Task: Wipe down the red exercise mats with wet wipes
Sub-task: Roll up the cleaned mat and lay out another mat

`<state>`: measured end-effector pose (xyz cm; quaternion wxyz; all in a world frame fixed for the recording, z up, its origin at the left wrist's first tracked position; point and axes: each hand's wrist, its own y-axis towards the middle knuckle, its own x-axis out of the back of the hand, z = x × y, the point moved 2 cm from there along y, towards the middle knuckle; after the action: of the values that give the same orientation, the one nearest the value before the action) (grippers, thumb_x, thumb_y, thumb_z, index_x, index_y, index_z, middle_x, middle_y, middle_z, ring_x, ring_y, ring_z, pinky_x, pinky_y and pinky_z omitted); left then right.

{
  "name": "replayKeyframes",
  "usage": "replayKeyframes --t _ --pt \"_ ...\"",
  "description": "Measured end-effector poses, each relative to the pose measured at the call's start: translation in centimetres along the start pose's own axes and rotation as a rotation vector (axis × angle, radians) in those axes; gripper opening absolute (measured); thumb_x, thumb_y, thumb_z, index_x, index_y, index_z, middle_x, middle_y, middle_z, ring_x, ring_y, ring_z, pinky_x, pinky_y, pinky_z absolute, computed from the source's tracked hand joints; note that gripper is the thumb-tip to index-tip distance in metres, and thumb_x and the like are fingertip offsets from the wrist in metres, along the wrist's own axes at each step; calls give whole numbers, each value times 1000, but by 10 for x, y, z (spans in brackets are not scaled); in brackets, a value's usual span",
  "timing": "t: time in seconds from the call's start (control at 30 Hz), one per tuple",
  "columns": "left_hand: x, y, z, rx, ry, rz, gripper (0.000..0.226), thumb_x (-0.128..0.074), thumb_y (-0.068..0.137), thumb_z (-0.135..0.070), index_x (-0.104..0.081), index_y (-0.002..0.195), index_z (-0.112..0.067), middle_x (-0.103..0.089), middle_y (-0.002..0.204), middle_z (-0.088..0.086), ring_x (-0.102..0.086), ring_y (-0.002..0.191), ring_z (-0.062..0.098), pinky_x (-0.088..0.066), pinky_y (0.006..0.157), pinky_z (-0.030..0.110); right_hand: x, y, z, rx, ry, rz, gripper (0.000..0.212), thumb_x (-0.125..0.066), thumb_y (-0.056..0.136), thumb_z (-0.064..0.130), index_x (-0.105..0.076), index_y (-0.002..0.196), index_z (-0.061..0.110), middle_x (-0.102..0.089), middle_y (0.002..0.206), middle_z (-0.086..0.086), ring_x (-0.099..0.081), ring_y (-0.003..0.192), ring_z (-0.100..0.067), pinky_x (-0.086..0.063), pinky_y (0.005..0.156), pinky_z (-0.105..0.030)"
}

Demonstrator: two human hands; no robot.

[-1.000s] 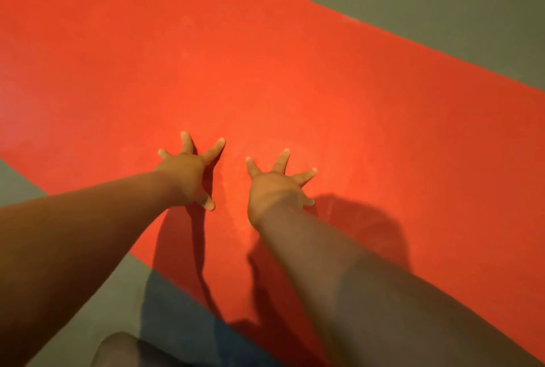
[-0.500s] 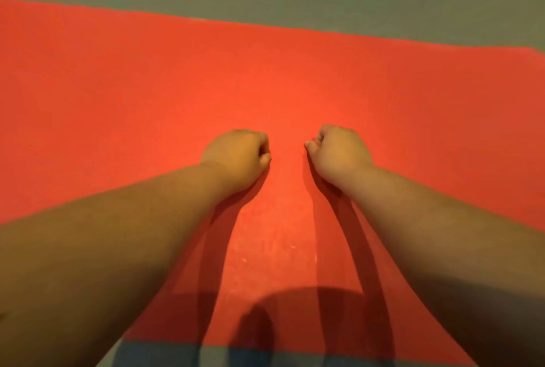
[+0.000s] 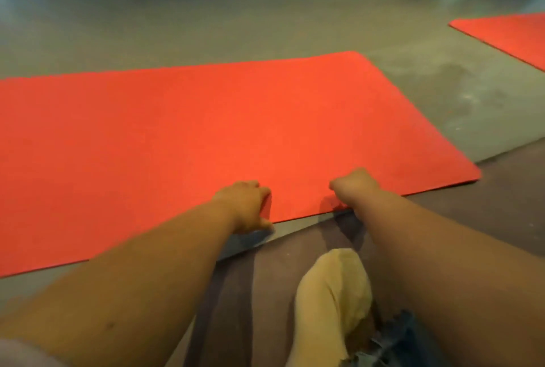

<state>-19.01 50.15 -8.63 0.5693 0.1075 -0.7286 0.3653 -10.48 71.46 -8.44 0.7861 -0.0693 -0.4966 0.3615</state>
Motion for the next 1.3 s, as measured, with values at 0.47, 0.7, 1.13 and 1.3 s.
replayKeyframes --t 0.47,0.7,1.13,1.3 --pt "8 47 -61 -214 398 -75 50 -45 91 -37 -35 133 -14 -60 110 15 -59 94 36 -28 55 33 71 65 -79 -327 1077 -182 9 -63 87 15 -55 85 16 -59 83 -1 -48 59 -9 -41 45 -22" --pt "46 21 -26 -45 -192 -179 52 -36 93 -62 -52 127 -26 -66 114 7 -61 105 29 -46 82 33 81 35 3 211 888 -340 42 -53 78 4 -55 111 29 -68 108 -1 -65 86 -15 -55 79 -34" --pt "179 -146 78 165 362 -1073 98 -72 67 -20 -21 151 -26 -16 159 8 -11 147 29 4 113 57 47 -150 172 956 -437 -269 75 -43 86 6 -23 143 50 -54 132 -7 -57 113 -31 -48 91 -37" --pt "161 -171 125 486 405 -755 40 -50 92 -33 -47 130 -21 -56 123 13 -46 126 34 -25 109 52 7 -197 207 1184 -737 -375 70 -35 90 9 -18 142 53 -43 139 3 -49 110 -33 -46 86 -39"
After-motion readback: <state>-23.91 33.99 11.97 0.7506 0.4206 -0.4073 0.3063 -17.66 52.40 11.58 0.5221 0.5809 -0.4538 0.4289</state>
